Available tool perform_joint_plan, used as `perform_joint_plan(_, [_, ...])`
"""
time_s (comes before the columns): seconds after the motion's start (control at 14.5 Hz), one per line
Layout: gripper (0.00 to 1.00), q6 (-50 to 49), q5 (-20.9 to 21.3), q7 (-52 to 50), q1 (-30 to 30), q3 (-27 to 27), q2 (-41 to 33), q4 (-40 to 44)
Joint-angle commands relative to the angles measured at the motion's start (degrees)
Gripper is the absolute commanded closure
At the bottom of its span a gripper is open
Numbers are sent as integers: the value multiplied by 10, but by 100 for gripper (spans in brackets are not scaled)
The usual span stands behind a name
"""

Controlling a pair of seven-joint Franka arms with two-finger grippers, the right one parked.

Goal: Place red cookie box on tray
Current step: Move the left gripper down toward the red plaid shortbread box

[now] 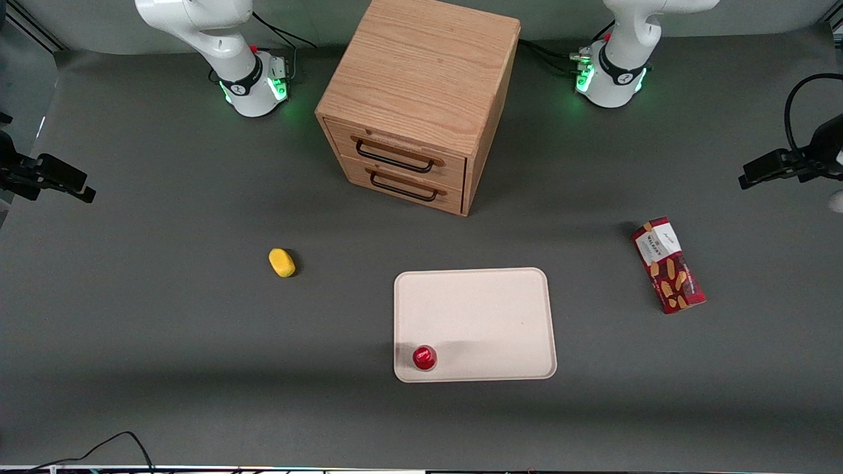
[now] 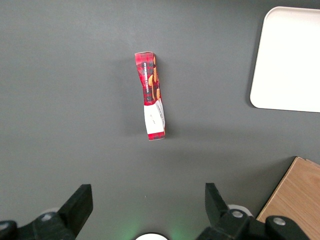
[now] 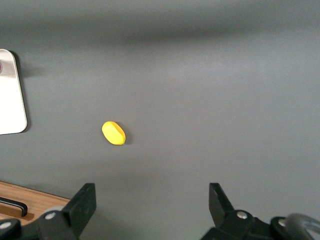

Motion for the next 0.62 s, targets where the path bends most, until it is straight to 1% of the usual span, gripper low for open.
perform_joint_plan(0.0, [0,-15,0,15,3,-2,21,23])
perform_joint_plan(0.21, [0,-18,-1,11,1,-2,27,27])
perform_joint_plan(0.34, [0,-22,1,19,0,-2,34,13])
perform_joint_plan(0.48, [0,-4,13,16,0,-1,32,-22])
perform_joint_plan(0.55, [0,21,13,16,0,-1,24,-57])
